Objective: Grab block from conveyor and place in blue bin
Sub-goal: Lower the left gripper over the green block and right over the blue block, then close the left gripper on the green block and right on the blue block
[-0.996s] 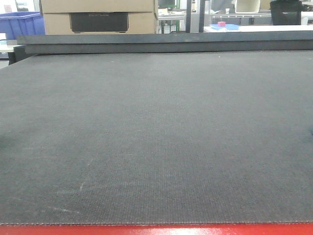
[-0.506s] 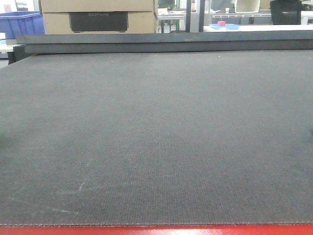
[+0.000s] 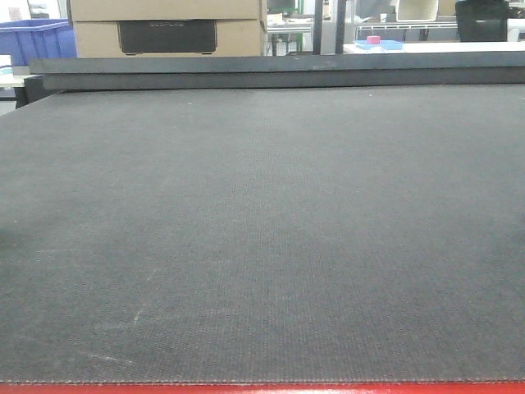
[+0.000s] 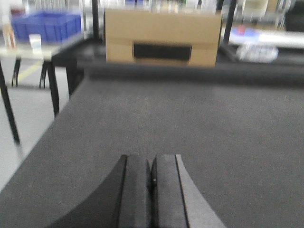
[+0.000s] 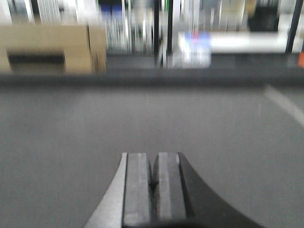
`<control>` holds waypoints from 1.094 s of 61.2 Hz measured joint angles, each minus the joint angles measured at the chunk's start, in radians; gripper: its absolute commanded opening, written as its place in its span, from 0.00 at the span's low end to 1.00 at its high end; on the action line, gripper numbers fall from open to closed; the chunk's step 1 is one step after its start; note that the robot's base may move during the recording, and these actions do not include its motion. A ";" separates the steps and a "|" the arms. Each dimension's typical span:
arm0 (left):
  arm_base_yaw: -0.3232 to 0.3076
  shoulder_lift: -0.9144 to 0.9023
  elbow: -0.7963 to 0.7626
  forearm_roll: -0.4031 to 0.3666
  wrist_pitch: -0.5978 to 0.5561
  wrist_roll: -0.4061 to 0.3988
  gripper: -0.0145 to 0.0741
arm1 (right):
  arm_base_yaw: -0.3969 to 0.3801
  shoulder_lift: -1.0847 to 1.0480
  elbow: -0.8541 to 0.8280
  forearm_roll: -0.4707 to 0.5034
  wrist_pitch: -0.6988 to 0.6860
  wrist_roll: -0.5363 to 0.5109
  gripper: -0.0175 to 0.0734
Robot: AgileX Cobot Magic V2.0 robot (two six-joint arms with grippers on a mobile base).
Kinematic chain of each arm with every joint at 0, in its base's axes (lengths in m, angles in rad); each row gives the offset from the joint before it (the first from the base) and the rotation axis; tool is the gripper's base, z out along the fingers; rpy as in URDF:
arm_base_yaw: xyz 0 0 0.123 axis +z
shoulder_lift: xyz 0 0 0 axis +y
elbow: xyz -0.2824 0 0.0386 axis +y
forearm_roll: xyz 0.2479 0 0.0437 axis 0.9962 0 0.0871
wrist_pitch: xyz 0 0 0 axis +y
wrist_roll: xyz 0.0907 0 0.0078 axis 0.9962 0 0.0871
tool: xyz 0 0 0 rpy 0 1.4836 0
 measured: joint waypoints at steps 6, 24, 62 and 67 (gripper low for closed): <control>0.000 0.183 -0.133 -0.002 0.179 0.000 0.04 | 0.000 0.161 -0.091 0.000 0.144 0.000 0.01; 0.000 0.566 -0.347 -0.005 0.406 0.000 0.04 | 0.000 0.566 -0.296 0.002 0.446 0.000 0.01; 0.000 0.872 -0.381 -0.046 0.451 0.000 0.04 | 0.000 1.093 -0.459 0.022 0.500 0.031 0.62; 0.000 0.876 -0.381 -0.053 0.454 0.000 0.04 | 0.000 1.141 -0.464 0.030 0.496 0.044 0.69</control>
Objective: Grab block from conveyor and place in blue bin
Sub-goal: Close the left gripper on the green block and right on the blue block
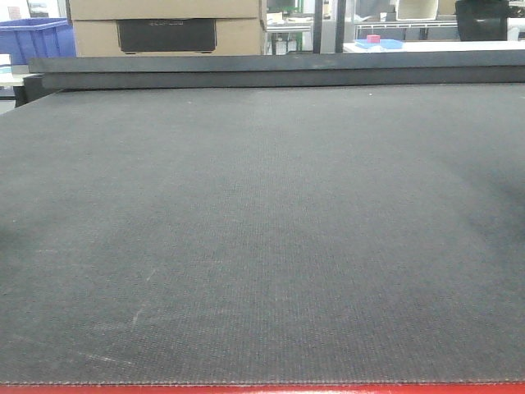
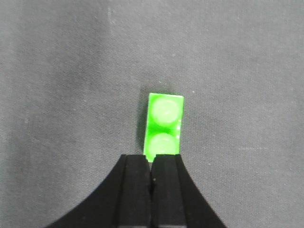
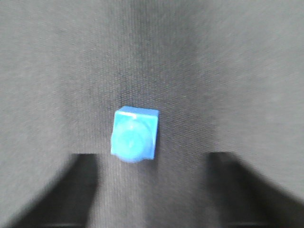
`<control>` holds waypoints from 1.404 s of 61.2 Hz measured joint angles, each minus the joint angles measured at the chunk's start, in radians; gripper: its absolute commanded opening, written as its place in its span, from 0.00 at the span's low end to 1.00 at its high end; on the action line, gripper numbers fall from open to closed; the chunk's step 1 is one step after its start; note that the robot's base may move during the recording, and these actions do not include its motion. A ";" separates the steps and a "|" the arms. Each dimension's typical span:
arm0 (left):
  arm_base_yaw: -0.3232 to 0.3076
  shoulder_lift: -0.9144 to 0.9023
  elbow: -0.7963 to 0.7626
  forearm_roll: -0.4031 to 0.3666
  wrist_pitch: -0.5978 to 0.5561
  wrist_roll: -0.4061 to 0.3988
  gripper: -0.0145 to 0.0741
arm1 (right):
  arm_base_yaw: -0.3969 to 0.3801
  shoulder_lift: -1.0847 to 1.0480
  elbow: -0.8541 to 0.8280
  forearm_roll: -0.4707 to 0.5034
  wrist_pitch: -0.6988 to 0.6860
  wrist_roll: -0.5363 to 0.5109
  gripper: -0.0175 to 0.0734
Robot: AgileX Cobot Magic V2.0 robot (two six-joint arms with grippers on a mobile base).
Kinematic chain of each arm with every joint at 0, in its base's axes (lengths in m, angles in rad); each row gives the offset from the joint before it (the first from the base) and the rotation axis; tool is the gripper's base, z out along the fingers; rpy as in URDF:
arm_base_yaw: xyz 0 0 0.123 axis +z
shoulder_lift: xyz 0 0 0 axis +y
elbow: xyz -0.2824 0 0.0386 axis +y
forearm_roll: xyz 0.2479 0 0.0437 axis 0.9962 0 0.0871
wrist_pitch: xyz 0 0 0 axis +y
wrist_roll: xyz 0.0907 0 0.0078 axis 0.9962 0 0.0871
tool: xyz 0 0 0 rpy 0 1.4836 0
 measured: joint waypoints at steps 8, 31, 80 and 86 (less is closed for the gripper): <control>0.000 0.000 0.000 -0.002 0.000 0.000 0.04 | 0.000 0.068 0.000 0.006 -0.010 0.015 0.68; 0.000 0.000 -0.002 -0.006 0.001 0.000 0.04 | 0.020 0.202 0.000 0.013 -0.096 0.028 0.67; 0.000 0.000 -0.002 -0.006 0.014 -0.023 0.04 | 0.079 0.224 0.000 -0.031 -0.070 0.092 0.67; 0.000 0.000 -0.002 -0.006 0.014 -0.023 0.04 | 0.079 0.224 0.000 -0.039 -0.068 0.092 0.64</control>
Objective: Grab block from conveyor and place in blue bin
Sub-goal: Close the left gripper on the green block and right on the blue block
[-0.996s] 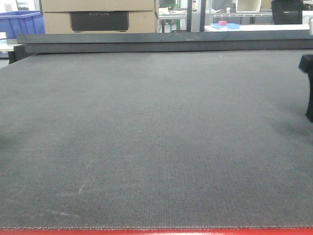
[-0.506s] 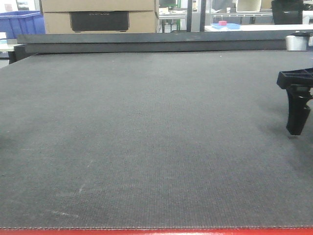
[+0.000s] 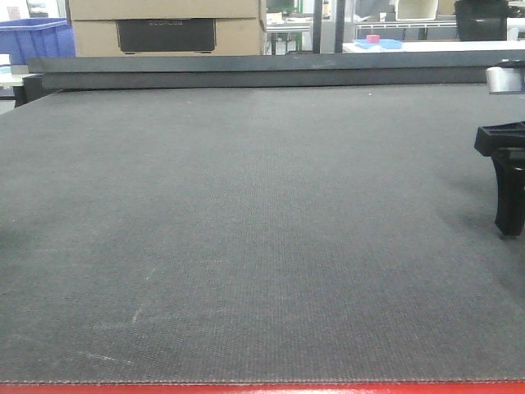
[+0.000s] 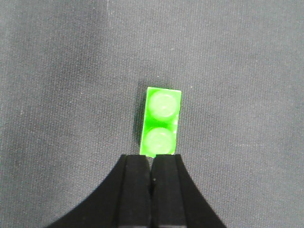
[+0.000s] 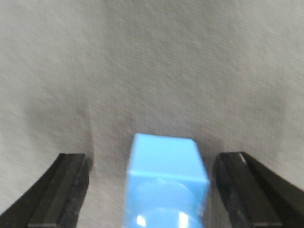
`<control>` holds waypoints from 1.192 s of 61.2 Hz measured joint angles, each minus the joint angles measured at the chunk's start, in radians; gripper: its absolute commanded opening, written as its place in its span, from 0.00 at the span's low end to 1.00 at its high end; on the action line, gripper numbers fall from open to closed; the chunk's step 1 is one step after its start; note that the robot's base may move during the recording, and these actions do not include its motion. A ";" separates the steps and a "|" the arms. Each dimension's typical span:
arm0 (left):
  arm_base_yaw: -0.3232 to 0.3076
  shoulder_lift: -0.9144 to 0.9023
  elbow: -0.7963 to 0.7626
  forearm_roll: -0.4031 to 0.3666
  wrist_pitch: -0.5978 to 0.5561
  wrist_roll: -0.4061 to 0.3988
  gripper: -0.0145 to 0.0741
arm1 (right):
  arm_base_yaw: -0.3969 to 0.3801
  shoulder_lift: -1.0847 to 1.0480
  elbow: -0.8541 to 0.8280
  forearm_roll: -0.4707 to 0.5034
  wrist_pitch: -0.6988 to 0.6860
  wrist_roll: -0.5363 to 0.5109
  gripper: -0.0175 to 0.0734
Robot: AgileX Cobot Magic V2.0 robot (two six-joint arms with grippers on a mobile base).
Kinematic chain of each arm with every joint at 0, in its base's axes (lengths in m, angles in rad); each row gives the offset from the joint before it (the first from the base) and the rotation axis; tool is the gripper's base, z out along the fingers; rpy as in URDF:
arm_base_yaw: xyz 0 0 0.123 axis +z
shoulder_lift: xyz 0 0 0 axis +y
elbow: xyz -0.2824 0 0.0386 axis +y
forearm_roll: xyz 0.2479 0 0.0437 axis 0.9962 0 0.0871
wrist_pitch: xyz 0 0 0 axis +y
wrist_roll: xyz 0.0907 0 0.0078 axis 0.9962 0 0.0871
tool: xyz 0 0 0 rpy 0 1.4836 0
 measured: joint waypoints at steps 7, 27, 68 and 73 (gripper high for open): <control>0.000 0.000 0.000 0.000 0.000 0.000 0.04 | 0.000 0.000 0.000 0.000 0.000 0.002 0.57; 0.000 0.000 0.000 0.000 0.000 -0.008 0.04 | 0.000 0.000 0.000 -0.002 0.000 0.006 0.02; -0.018 0.149 0.000 -0.029 -0.084 0.081 0.47 | 0.000 -0.119 0.000 0.007 -0.034 0.008 0.02; -0.028 0.167 0.000 -0.027 -0.096 0.077 0.61 | 0.000 -0.119 0.000 0.007 -0.036 0.008 0.02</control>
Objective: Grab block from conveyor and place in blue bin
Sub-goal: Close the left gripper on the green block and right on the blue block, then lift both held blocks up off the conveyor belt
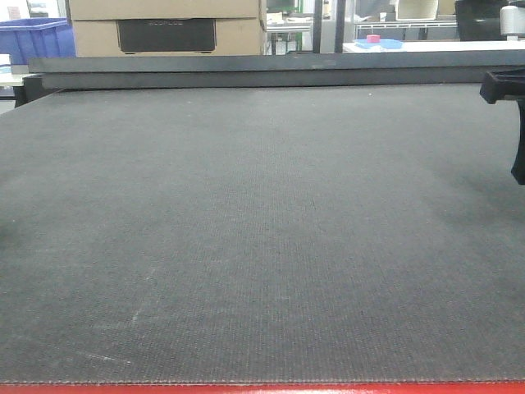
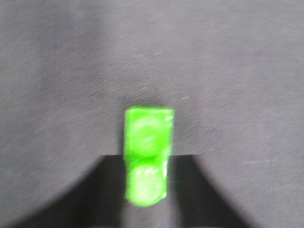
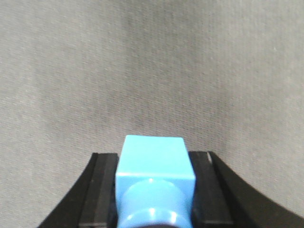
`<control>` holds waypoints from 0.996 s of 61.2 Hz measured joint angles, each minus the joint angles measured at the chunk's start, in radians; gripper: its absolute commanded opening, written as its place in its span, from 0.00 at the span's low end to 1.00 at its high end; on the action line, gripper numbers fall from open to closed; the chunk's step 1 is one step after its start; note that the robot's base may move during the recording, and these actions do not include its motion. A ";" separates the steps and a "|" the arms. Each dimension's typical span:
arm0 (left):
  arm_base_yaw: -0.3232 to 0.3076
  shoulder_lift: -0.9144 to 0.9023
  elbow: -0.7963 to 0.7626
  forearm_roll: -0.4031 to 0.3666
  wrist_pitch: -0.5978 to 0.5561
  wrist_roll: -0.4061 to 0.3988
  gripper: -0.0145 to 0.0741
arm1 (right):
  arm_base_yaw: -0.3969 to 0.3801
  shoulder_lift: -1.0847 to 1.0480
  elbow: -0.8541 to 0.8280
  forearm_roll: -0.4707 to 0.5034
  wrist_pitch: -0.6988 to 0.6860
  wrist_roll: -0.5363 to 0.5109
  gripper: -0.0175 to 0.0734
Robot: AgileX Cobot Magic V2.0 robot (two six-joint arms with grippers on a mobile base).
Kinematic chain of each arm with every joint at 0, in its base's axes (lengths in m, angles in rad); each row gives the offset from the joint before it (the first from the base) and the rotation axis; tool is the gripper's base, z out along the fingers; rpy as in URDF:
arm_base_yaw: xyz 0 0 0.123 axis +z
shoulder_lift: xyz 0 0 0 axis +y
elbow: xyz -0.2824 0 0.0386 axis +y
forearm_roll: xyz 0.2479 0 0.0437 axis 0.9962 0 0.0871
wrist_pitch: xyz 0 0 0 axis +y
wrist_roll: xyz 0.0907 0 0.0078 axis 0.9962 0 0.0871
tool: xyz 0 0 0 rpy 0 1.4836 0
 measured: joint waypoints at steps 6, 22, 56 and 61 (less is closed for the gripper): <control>0.000 0.031 0.000 0.007 -0.009 -0.004 0.67 | 0.000 0.000 0.000 0.000 -0.002 0.000 0.02; 0.000 0.147 0.000 0.029 -0.035 -0.004 0.59 | 0.000 0.000 0.000 0.002 -0.002 0.000 0.02; 0.000 0.188 0.000 0.027 -0.027 -0.002 0.04 | 0.000 -0.062 0.004 0.004 -0.027 -0.032 0.02; 0.000 0.152 0.005 0.027 -0.038 0.011 0.04 | 0.000 -0.100 0.027 0.004 -0.061 -0.074 0.02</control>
